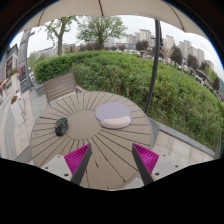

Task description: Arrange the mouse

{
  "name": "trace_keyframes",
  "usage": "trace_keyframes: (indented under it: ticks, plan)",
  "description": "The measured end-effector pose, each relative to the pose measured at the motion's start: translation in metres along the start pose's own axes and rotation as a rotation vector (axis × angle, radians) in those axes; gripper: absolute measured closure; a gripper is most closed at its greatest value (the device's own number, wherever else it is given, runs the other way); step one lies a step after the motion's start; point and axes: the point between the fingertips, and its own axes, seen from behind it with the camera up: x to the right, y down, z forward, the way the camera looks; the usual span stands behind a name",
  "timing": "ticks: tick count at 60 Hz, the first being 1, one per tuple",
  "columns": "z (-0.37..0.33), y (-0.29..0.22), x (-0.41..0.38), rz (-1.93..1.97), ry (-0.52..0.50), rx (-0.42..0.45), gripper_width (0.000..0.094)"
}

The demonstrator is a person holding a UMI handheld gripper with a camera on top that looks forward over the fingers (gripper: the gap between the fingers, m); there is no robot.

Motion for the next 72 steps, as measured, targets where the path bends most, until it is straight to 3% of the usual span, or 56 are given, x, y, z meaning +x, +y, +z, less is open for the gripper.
trace_keyframes:
  ticks: [19,42,51,72]
  plan:
    - [0.027,0.02,-0.064,-0.017,-0.051,-0.032,0.0078]
    - [0.049,0.017,-0.238,-0.054,-0.149,0.011,0.0078]
    - [0.075,0.014,-0.282,-0.042,-0.138,0.042,0.0084]
    - [0.179,0.011,-0.299,0.013,-0.058,0.052,0.0076]
